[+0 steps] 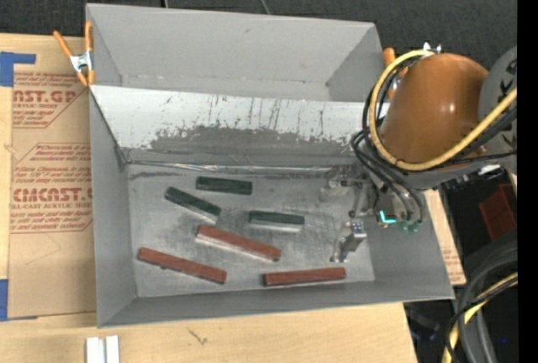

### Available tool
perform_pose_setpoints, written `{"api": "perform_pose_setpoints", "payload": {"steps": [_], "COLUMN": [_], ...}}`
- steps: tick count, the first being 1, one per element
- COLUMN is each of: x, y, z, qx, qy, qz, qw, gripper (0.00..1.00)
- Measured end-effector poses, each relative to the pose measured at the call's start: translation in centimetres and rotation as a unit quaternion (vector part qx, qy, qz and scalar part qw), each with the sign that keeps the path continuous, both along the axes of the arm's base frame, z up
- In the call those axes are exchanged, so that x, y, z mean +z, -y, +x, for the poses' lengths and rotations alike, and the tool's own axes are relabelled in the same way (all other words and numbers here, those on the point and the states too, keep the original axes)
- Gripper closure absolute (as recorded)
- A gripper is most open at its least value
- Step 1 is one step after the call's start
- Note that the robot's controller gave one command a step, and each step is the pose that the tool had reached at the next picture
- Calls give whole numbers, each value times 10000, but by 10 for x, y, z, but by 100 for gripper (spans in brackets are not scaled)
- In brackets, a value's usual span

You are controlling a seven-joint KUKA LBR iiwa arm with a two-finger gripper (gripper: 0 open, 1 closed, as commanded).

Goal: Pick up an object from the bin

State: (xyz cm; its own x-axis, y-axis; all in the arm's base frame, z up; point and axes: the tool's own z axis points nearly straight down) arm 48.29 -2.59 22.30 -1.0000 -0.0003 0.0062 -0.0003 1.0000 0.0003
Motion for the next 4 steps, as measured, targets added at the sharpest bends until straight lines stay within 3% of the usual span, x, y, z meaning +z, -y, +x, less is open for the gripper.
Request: {"api": "perform_pose_setpoints", "payload": {"steps": [1,2,3,4], "x": [3,-49,-96,-146], "y": [0,-8,-45,-31], "z": [2,19,35,99], "qx": [2,126,-82,-47], "qy": [35,75,32,83], "qz": [-2,-4,1,5], "qw": [10000,9999,10000,10000], "gripper": [0,0,0,100]}}
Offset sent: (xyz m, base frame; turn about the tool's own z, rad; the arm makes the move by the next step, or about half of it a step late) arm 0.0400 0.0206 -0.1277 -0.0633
